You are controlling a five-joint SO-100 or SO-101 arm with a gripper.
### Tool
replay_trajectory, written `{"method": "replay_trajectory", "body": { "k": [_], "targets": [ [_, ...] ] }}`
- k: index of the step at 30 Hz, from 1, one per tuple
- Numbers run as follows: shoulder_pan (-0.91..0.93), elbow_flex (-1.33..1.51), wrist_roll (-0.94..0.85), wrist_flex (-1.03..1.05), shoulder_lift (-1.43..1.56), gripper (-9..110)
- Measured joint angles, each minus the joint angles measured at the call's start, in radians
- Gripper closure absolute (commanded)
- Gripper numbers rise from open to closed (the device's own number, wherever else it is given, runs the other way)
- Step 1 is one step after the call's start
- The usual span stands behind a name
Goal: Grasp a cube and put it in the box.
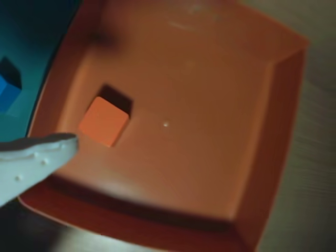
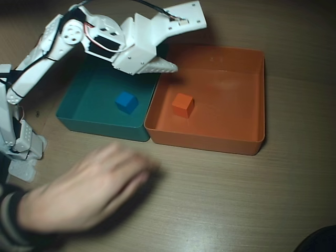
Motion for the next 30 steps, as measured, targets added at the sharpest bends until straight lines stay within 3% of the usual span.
{"method": "replay_trajectory", "body": {
  "k": [30],
  "targets": [
    [0.005, 0.000, -0.009, 0.000, 0.018, 61]
  ]
}}
